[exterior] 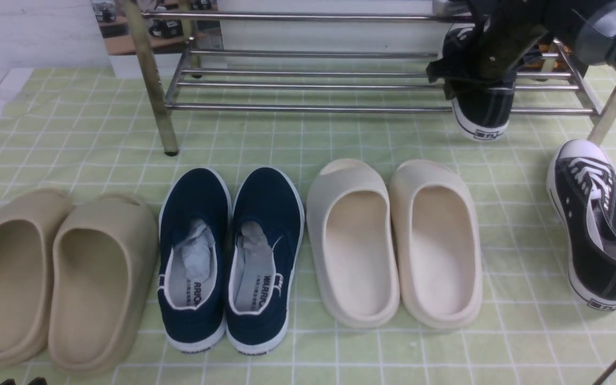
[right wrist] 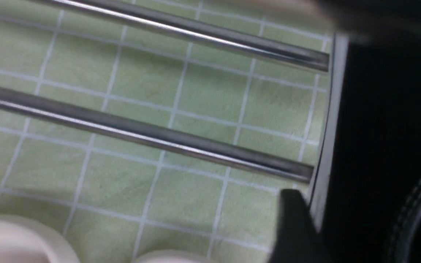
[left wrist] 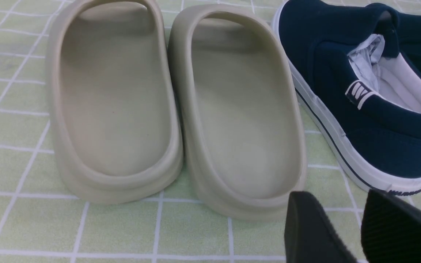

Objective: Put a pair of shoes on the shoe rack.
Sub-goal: Use the right arm to put a shoe into the shoe rack, then use the right arm to grab the shoe closest to it

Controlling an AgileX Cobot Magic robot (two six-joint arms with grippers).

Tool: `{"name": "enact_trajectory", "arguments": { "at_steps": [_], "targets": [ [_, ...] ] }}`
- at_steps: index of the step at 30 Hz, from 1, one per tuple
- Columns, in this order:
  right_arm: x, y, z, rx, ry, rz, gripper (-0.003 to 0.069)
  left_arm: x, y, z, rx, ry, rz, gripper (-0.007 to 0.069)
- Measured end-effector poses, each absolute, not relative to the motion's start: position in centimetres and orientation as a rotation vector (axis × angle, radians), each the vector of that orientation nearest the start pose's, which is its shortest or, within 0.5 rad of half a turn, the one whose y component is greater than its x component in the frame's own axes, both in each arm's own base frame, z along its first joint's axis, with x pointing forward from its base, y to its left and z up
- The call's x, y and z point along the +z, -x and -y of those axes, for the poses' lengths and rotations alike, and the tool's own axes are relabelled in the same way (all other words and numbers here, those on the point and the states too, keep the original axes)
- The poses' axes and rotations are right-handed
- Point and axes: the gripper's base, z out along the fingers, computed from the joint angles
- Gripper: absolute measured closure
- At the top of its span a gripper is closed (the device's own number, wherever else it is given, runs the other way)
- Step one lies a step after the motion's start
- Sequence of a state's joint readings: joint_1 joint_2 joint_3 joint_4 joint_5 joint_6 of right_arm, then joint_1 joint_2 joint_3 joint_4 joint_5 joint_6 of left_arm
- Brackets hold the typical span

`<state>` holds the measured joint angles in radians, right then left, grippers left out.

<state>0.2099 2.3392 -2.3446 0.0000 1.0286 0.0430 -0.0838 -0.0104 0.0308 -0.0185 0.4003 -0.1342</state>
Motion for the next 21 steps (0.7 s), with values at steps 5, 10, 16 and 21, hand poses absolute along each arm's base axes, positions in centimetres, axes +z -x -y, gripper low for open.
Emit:
{"name": "enact_trajectory", "arguments": {
  "at_steps": [5,10,16,21],
  "targets": [
    [30.8,-49.1,-10.7,0.136,0.214,-2.478,0.0060,16.7,-5.2,0.5,-0.166,0.059,-1.907,0.0386],
    [34.7,-44.1,-9.1,0.146,0.234,-2.532,0.0064,16.7,-5.2,0.5,-0.166,0.059,-1.907,0.0386],
    [32.1,-39.7,-4.8,0.068,0.055,-2.788,0.0095,16.7,-5.2,0.5,-0.166,0.059,-1.907,0.0386],
    [25.1,-37.8,-2.6,0.006,-0.067,-3.003,0.0097,16.7,-5.2,0.5,-0.166,0.059,-1.907,0.0386]
  ]
}}
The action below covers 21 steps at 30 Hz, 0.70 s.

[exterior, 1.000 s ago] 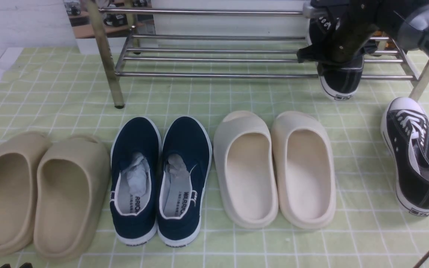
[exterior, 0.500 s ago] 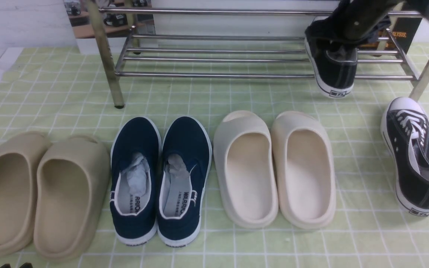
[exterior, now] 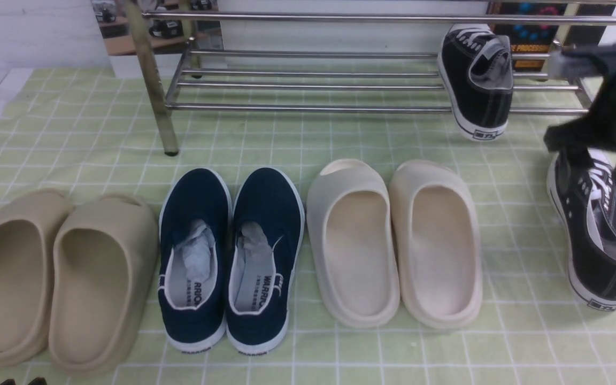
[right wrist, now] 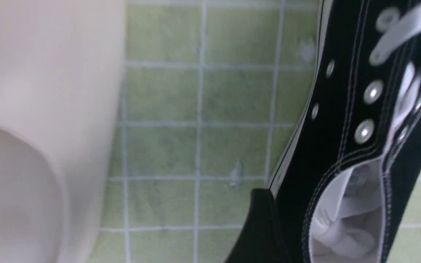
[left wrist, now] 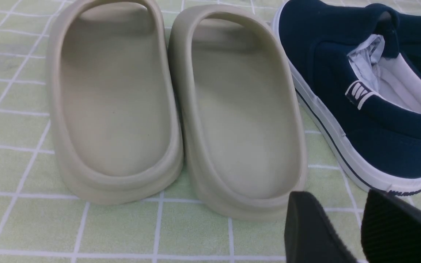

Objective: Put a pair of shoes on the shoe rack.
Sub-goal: Use the right arm to grab the shoe closest to it

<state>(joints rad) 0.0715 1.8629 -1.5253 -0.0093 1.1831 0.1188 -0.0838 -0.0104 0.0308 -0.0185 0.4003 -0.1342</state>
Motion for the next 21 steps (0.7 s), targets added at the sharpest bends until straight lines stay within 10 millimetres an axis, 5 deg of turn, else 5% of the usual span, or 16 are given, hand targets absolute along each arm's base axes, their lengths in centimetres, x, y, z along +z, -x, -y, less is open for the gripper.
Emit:
{"name": "enact_trajectory", "arguments": {
  "at_steps": [7,10,12,16,21],
  "targets": [
    [20.1,-37.8,-2.0,-0.093,-0.101,-3.004,0.0155,16.7,-5.2,0.5,-0.166,0.059,-1.907,0.0386],
    [18.4,-38.3,-1.8,-0.136,-0.106,-3.019,0.0284,16.7,-5.2,0.5,-0.166,0.059,-1.907,0.0386],
    [18.4,-38.3,-1.8,-0.140,-0.103,-3.019,0.0344,16.7,-5.2,0.5,-0.166,0.059,-1.907,0.0386],
    [18.9,-38.2,-2.4,-0.105,-0.073,-3.011,0.0620,16.7,-5.2,0.5,-0.166,0.059,-1.907,0.0386],
    [22.2,-36.9,-2.0,-0.144,0.044,-3.011,0.0647,16.7,-5.2,0.5,-0.166,0.059,-1.907,0.0386]
  ]
}}
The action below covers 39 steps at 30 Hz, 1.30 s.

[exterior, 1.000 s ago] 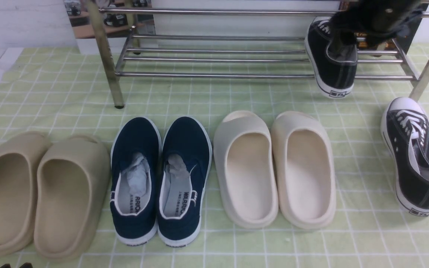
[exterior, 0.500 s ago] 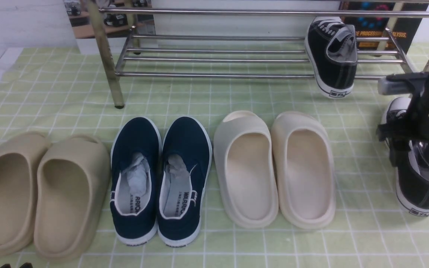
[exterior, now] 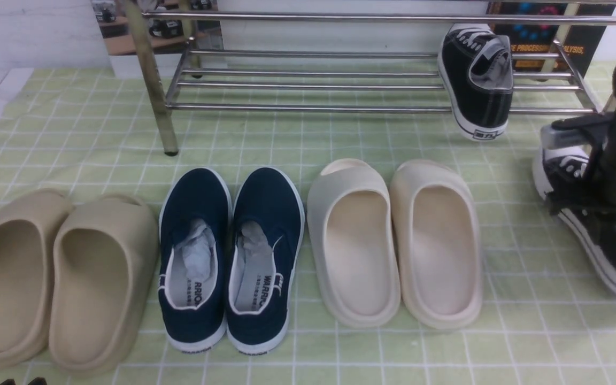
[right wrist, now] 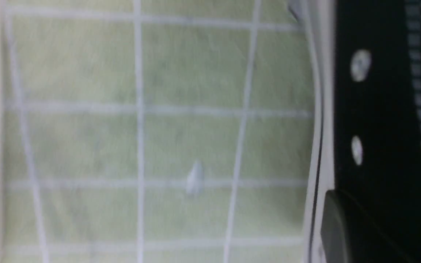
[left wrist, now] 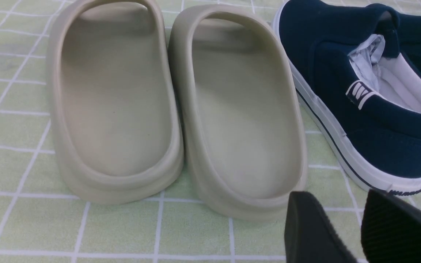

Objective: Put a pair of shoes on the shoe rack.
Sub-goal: Use the right arm to put a shoe into the shoe rack

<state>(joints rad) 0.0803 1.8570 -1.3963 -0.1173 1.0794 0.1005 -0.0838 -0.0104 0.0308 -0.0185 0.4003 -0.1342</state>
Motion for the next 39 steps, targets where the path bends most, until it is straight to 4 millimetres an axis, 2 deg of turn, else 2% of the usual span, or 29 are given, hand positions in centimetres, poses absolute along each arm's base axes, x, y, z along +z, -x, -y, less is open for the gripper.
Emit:
{"name": "enact_trajectory", "arguments": {
  "at_steps": [2,3,4,5,6,10,11,13,15,17,18,20,21,24,34,38,39],
  "targets": [
    [24.7,-36.8,-2.2,-0.113,0.073,-2.973,0.0647,16.7,-5.2,0.5,-0.166,0.059,-1.907,0.0386],
    [25.0,-36.8,-2.2,-0.110,0.080,-2.966,0.0647,16.7,-5.2,0.5,-0.166,0.059,-1.907,0.0386],
    [26.4,-37.3,-2.4,-0.095,0.099,-2.920,0.0647,16.7,-5.2,0.5,-0.166,0.059,-1.907,0.0386],
    [26.6,-37.3,-2.4,-0.093,0.097,-2.914,0.0647,16.7,-5.2,0.5,-0.166,0.059,-1.907,0.0386],
    [27.9,-38.1,-2.5,-0.086,0.105,-2.859,0.0647,16.7,-5.2,0.5,-0.166,0.059,-1.907,0.0386],
    [29.4,-39.7,-2.6,-0.075,0.083,-2.795,0.0647,16.7,-5.2,0.5,-0.166,0.059,-1.907,0.0386],
    [29.8,-41.0,-2.7,-0.070,0.068,-2.767,0.0647,16.7,-5.2,0.5,-0.166,0.059,-1.907,0.0386],
    [29.6,-41.8,-2.7,-0.067,0.065,-2.761,0.0647,16.7,-5.2,0.5,-0.166,0.059,-1.907,0.0386],
    [29.6,-44.2,-3.0,-0.059,0.051,-2.723,0.0647,16.7,-5.2,0.5,-0.166,0.059,-1.907,0.0386],
    [28.6,-46.0,-3.1,-0.055,0.041,-2.717,0.0647,16.7,-5.2,0.5,-0.166,0.059,-1.907,0.0386],
    [28.9,-46.1,-3.1,-0.053,0.039,-2.707,0.0647,16.7,-5.2,0.5,-0.166,0.059,-1.907,0.0386],
    [27.6,-48.5,-3.3,-0.051,0.030,-2.702,0.0647,16.7,-5.2,0.5,-0.166,0.059,-1.907,0.0386],
    [27.5,-48.6,-3.3,-0.050,0.029,-2.700,0.0647,16.7,-5.2,0.5,-0.166,0.059,-1.907,0.0386],
    [26.5,-51.0,-3.5,-0.045,0.000,-2.666,0.0647,16.7,-5.2,0.5,-0.166,0.059,-1.907,0.0386],
    [25.8,-52.7,-3.3,0.007,-0.056,-2.570,0.0643,16.7,-5.2,0.5,-0.166,0.059,-1.907,0.0386],
    [25.7,-52.8,-3.2,0.007,-0.055,-2.564,0.0621,16.7,-5.2,0.5,-0.166,0.059,-1.907,0.0386],
    [25.8,-52.9,-3.2,0.002,-0.032,-2.551,0.0594,16.7,-5.2,0.5,-0.166,0.059,-1.907,0.0386]
  ]
}}
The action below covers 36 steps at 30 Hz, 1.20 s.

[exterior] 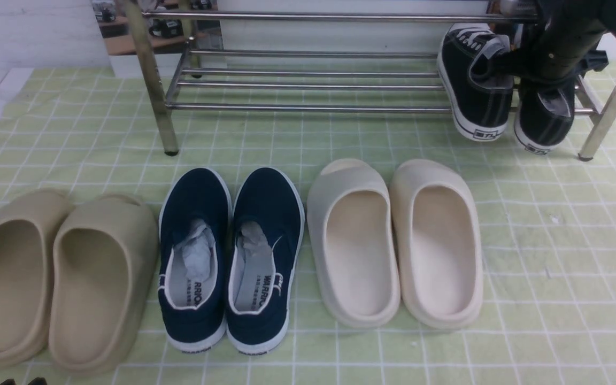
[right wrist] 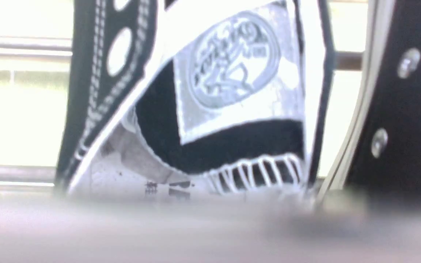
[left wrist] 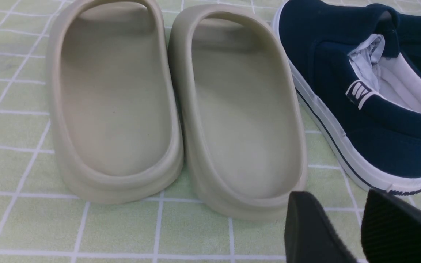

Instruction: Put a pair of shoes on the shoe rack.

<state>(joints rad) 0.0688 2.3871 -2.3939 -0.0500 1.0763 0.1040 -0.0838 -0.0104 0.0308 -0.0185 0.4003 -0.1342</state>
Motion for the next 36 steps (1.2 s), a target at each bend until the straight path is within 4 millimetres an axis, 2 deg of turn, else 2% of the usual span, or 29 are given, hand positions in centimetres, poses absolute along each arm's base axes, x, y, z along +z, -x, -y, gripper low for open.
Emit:
{"name": "enact_trajectory", "arguments": {
  "at_steps": [2,3,4,5,6,7,8,10,11,13,15,17,20,21,22,23,24,25,29,31,32,33,34,36],
  "targets": [
    [26.0,-53.0,-3.3,-0.002,-0.012,-2.535,0.0558,16.7,-5.2,0.5,-0.166,0.059,-1.907,0.0386],
    [26.3,-53.0,-3.1,-0.012,0.015,-2.524,0.0483,16.7,-5.2,0.5,-0.166,0.059,-1.907,0.0386],
    [26.6,-52.9,-3.1,-0.016,0.024,-2.521,0.0436,16.7,-5.2,0.5,-0.166,0.059,-1.907,0.0386],
    [26.8,-52.8,-3.1,-0.016,0.026,-2.520,0.0426,16.7,-5.2,0.5,-0.166,0.059,-1.907,0.0386],
    [27.5,-52.6,-2.9,-0.012,0.032,-2.508,0.0351,16.7,-5.2,0.5,-0.166,0.059,-1.907,0.0386],
    [27.6,-52.5,-3.0,-0.007,0.031,-2.508,0.0334,16.7,-5.2,0.5,-0.166,0.059,-1.907,0.0386],
    [28.7,-51.9,-3.0,0.008,0.047,-2.497,0.0273,16.7,-5.2,0.5,-0.166,0.059,-1.907,0.0386],
    [29.7,-51.1,-3.1,0.025,0.075,-2.495,0.0225,16.7,-5.2,0.5,-0.166,0.059,-1.907,0.0386],
    [29.6,-51.1,-3.1,0.023,0.082,-2.502,0.0221,16.7,-5.2,0.5,-0.166,0.059,-1.907,0.0386],
    [30.7,-49.4,-3.2,0.042,0.123,-2.532,0.0205,16.7,-5.2,0.5,-0.166,0.059,-1.907,0.0386],
    [31.1,-48.4,-3.2,0.040,0.144,-2.557,0.0210,16.7,-5.2,0.5,-0.166,0.059,-1.907,0.0386],
    [31.5,-46.3,-3.1,0.042,0.170,-2.615,0.0253,16.7,-5.2,0.5,-0.166,0.059,-1.907,0.0386],
    [34.2,-42.5,-2.9,0.040,0.184,-2.600,0.0381,16.7,-5.2,0.5,-0.166,0.059,-1.907,0.0386],
    [34.1,-42.1,-2.8,0.037,0.187,-2.608,0.0403,16.7,-5.2,0.5,-0.166,0.059,-1.907,0.0386],
    [35.6,-40.7,-2.7,0.031,0.189,-2.578,0.0450,16.7,-5.2,0.5,-0.166,0.059,-1.907,0.0386],
    [37.2,-38.2,-2.6,0.022,0.198,-2.534,0.0562,16.7,-5.2,0.5,-0.166,0.059,-1.907,0.0386],
    [37.7,-37.9,-2.5,0.020,0.200,-2.516,0.0562,16.7,-5.2,0.5,-0.166,0.059,-1.907,0.0386],
    [39.4,-35.3,-2.4,0.015,0.200,-2.455,0.0638,16.7,-5.2,0.5,-0.166,0.059,-1.907,0.0386],
    [40.9,-29.1,-2.1,0.011,0.191,-2.266,0.0664,16.7,-5.2,0.5,-0.166,0.059,-1.907,0.0386],
    [39.9,-26.0,-2.2,0.015,0.194,-2.186,0.0664,16.7,-5.2,0.5,-0.166,0.059,-1.907,0.0386],
    [38.6,-24.8,-2.3,0.019,0.200,-2.177,0.0664,16.7,-5.2,0.5,-0.166,0.059,-1.907,0.0386],
    [39.0,-24.5,-2.3,0.019,0.199,-2.150,0.0664,16.7,-5.2,0.5,-0.166,0.059,-1.907,0.0386],
    [36.2,-21.8,-2.4,0.026,0.207,-2.100,0.0664,16.7,-5.2,0.5,-0.166,0.059,-1.907,0.0386],
    [34.1,-19.2,-2.3,0.031,0.206,-2.012,0.0664,16.7,-5.2,0.5,-0.166,0.059,-1.907,0.0386]
  ]
}}
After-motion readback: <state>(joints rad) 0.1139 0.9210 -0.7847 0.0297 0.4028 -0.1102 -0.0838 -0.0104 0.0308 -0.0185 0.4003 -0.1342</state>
